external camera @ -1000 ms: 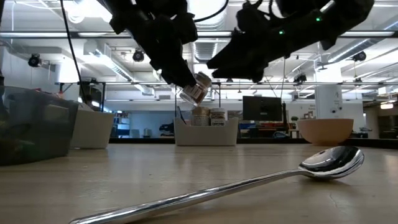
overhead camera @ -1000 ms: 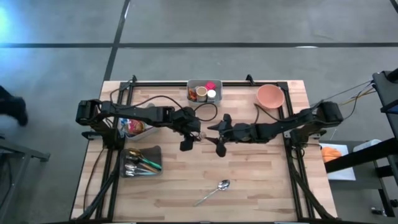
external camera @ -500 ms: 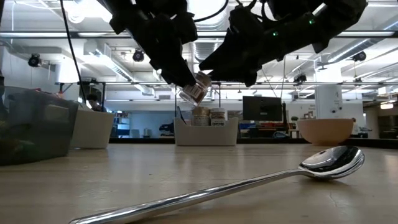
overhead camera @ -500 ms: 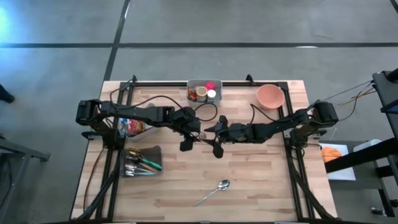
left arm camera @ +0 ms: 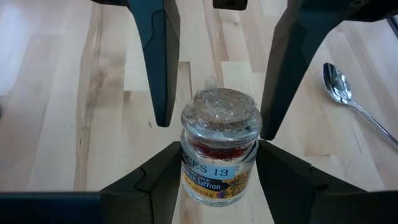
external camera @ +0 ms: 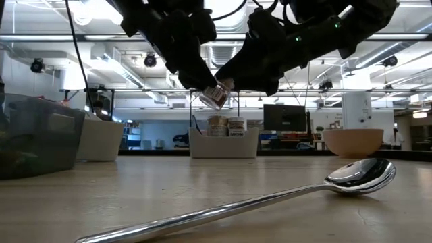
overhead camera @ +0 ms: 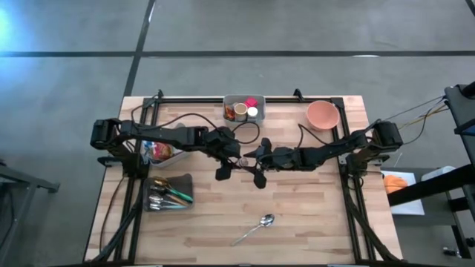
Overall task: Pick & Place Food Item
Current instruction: Put the brown spice bottle into the top gray bin
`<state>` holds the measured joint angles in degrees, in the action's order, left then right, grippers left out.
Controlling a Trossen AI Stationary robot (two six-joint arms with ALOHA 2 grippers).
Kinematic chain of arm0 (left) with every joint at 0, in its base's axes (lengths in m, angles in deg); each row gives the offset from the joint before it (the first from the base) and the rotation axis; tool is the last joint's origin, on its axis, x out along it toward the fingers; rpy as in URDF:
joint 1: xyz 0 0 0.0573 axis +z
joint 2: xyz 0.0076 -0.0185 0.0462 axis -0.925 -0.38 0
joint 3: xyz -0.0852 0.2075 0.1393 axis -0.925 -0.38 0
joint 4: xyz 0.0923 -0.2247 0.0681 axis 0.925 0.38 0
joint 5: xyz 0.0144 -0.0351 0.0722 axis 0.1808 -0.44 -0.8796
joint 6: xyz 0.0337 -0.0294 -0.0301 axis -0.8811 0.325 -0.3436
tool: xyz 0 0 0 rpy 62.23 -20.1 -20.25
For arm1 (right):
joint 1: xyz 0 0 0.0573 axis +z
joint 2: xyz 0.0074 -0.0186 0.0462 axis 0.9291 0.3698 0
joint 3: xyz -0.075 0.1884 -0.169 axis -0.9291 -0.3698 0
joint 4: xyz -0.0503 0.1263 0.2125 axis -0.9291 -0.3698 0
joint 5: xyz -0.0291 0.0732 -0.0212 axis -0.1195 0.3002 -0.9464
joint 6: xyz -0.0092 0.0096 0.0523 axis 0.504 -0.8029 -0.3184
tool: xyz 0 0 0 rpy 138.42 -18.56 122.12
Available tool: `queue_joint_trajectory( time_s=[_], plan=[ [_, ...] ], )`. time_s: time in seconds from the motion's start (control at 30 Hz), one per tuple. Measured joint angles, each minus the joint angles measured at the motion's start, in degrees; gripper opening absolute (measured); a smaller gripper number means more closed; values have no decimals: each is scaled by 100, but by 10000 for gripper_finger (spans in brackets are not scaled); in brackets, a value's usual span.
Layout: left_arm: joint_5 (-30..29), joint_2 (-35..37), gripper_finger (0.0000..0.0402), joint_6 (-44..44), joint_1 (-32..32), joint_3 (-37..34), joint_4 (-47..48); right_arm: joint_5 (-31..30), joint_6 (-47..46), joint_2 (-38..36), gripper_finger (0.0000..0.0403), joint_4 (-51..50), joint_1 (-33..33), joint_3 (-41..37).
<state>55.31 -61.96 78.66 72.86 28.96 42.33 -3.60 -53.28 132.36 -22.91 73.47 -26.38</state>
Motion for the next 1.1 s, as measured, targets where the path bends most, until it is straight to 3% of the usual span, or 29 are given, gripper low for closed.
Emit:
queue_joint_trajectory(
  time_s=[0.37,0.6,1.1],
  plan=[
    [135,0,199,0,-1,0,-20,25,-107,9,231,-16,-57,0],
    [156,-2,199,-1,-2,0,-57,45,-85,-11,167,-27,-55,0],
    [202,21,199,461,-13,0,-132,83,-291,-163,167,-183,-55,0]
  ],
)
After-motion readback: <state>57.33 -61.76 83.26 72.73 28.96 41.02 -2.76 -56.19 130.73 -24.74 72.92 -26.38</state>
